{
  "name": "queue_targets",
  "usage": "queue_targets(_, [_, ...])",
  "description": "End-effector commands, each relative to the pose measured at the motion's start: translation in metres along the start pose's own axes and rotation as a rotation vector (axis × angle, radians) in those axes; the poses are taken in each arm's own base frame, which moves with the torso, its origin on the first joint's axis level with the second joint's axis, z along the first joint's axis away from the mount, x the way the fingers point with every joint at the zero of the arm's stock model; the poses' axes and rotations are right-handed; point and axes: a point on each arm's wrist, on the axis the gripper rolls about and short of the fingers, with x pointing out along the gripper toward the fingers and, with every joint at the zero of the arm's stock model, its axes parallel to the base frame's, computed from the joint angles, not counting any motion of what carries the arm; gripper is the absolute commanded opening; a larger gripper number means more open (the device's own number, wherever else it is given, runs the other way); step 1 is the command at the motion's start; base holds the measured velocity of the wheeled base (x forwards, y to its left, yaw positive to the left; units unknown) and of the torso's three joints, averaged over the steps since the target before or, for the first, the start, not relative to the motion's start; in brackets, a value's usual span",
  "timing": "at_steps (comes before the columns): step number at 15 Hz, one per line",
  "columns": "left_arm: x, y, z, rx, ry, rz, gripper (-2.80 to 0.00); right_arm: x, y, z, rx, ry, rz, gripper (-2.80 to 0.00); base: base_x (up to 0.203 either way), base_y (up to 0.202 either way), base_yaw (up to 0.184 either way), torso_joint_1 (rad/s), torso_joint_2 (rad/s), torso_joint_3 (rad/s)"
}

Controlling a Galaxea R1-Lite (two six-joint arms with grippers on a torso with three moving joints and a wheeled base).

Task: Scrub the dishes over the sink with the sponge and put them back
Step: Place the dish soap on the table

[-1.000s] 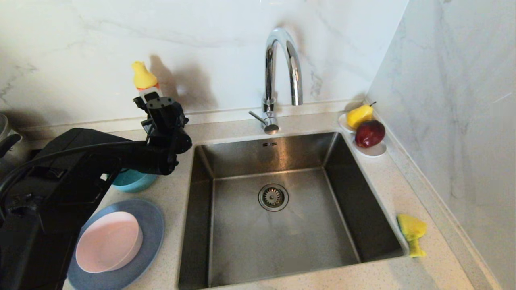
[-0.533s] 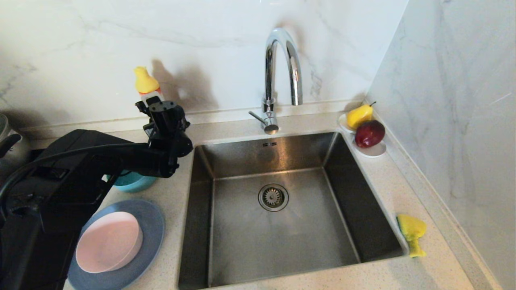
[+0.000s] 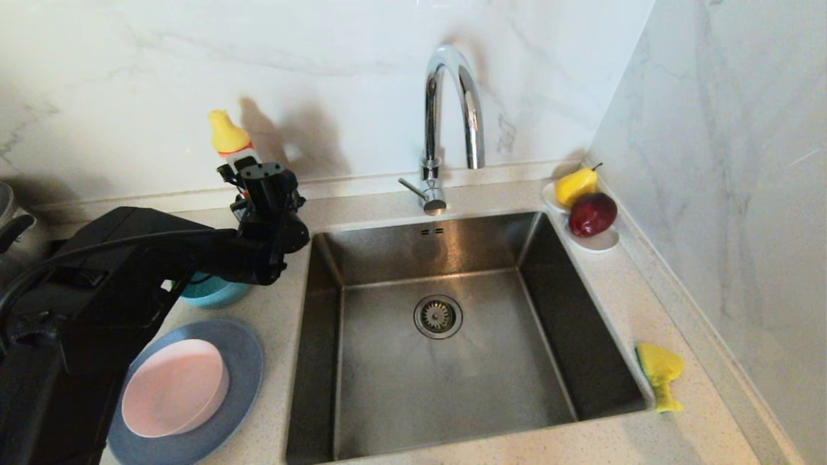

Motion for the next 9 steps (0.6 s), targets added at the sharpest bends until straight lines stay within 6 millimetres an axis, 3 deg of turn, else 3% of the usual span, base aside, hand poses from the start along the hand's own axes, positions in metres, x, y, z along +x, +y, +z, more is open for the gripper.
queue_targets(1, [0.000,0.000,0.003,-0.013,-0.006,0.004,0.00,0.000,0.000,0.000,0.000,0.000,0.001,-2.80,0.000,0.000,0.000,0.000,0.00,0.000])
queue_targets(5, [-0.004,0.000,0.027,-0.054,-0.038,-0.001,0.00,0.000,0.000,0.000,0.000,0.000,0.001,-2.80,0.000,0.000,0.000,0.000,0.00,0.000])
queue_targets(9, [-0.021,0.010,0.087,-0.111,-0.097,-0.010,0.00,0.000,0.000,0.000,0.000,0.002,0.001,-2.80,0.000,0.000,0.000,0.000,0.00,0.000])
